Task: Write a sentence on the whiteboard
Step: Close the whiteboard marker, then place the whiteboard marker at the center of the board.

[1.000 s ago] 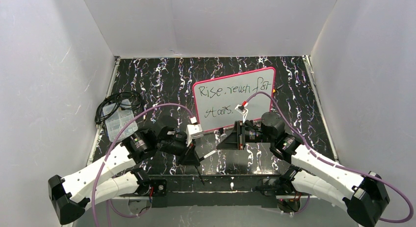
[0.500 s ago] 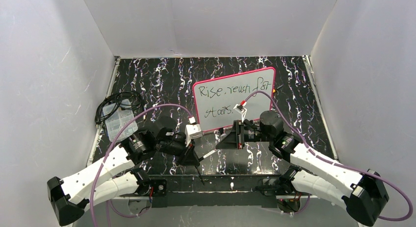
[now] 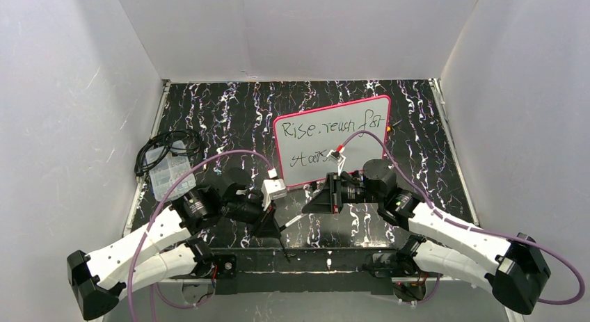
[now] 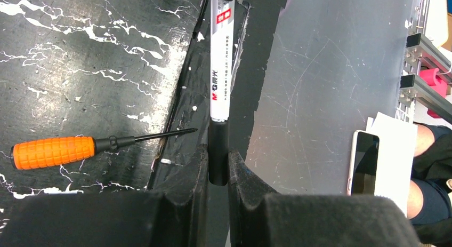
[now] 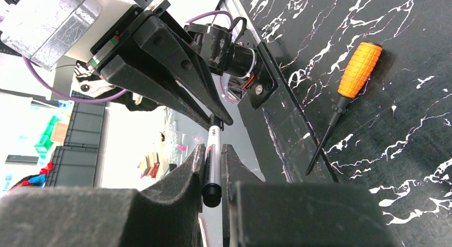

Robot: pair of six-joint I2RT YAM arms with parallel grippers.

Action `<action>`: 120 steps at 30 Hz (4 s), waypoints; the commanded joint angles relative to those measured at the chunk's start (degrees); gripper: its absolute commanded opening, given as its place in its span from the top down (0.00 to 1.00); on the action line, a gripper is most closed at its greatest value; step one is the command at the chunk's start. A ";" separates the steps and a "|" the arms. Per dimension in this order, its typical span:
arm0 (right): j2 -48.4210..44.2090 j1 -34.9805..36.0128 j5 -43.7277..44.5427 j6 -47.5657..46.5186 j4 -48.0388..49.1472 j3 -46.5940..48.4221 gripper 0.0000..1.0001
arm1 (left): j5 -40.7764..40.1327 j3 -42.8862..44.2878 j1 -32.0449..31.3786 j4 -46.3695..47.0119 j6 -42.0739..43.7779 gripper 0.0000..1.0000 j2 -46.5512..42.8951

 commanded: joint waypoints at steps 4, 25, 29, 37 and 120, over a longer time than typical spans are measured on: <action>2.81 4.51 0.67 -0.35 2.44 -1.41 0.99 | -1.96 1.23 -0.13 14.36 -1.16 1.00 -2.29; 7.21 11.40 3.94 -0.31 3.91 -2.18 0.99 | -6.47 1.22 0.11 18.41 -2.69 1.00 -4.61; 7.34 11.75 4.35 0.58 3.73 -2.29 0.99 | -8.17 1.13 0.28 18.76 -2.73 1.00 -5.31; 9.20 13.26 5.14 2.82 1.71 -0.85 0.99 | -8.16 1.46 1.21 19.90 -2.68 1.00 -4.64; -13.90 -26.64 66.01 -41.33 -28.07 16.98 0.01 | -16.56 9.11 45.35 -1.34 -9.48 0.70 29.27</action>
